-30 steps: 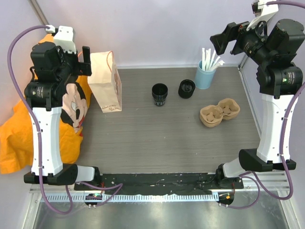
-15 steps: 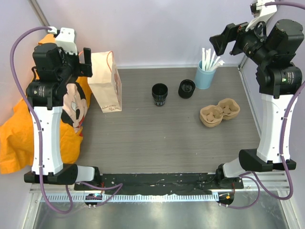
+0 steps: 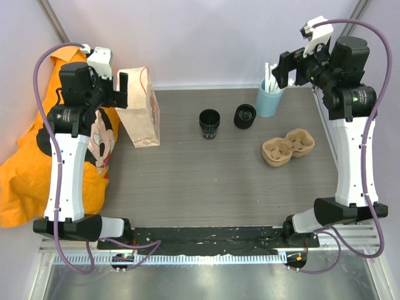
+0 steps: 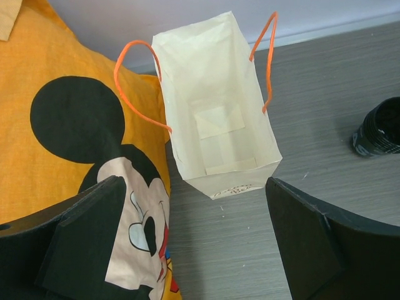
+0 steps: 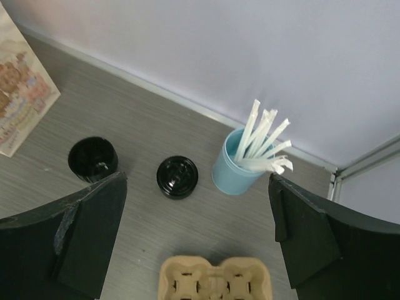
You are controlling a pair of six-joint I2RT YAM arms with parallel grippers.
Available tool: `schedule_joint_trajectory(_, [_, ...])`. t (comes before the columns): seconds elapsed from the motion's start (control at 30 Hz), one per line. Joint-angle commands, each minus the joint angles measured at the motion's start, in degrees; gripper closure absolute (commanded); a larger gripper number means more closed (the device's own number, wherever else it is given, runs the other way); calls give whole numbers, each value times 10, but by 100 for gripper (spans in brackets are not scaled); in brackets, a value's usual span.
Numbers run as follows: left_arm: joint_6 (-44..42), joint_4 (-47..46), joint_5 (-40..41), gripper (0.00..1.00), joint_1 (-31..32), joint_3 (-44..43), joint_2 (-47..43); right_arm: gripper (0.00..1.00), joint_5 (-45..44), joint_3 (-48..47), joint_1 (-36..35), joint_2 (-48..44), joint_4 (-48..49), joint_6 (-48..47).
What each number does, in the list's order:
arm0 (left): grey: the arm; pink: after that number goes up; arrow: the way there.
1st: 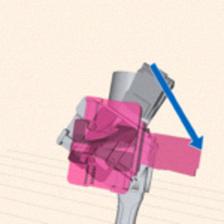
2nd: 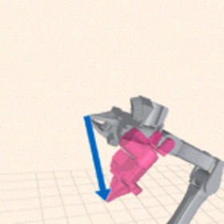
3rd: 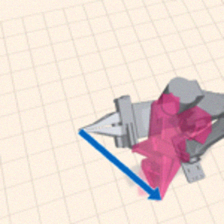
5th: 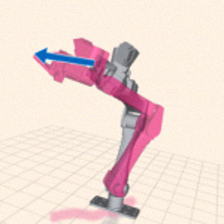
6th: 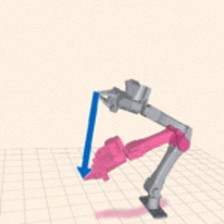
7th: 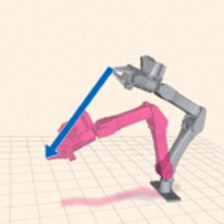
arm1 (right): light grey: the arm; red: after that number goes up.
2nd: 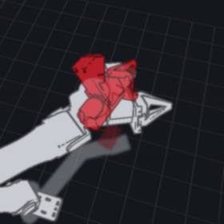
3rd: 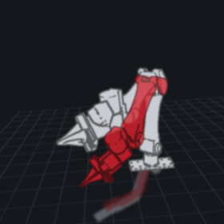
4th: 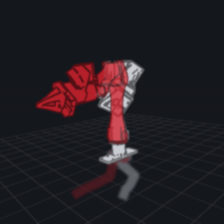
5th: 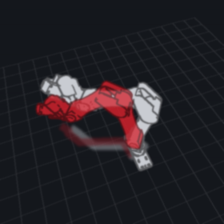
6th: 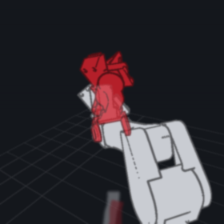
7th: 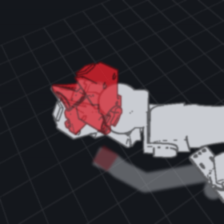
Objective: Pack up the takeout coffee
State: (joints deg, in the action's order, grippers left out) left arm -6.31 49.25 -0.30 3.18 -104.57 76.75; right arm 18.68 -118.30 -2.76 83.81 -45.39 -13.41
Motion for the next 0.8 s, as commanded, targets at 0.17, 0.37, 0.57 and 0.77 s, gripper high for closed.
schedule_joint_trajectory(0.17, [-27, -25, -11, 0, -5, 38, -14, 0, -107, 129, 1, -53, 6, -97])
schedule_joint_trajectory(0.37, [-21, -17, -20, 0, -5, 46, -16, 2, -119, 207, 1, -73, -12, -122])
schedule_joint_trajectory(0.57, [-14, -10, -37, 0, -5, 60, -20, 6, -136, 282, 1, -90, -14, -137])
schedule_joint_trajectory(0.77, [-21, 1, -45, 0, -5, 74, -23, 7, -142, 341, 2, -100, -17, -153])
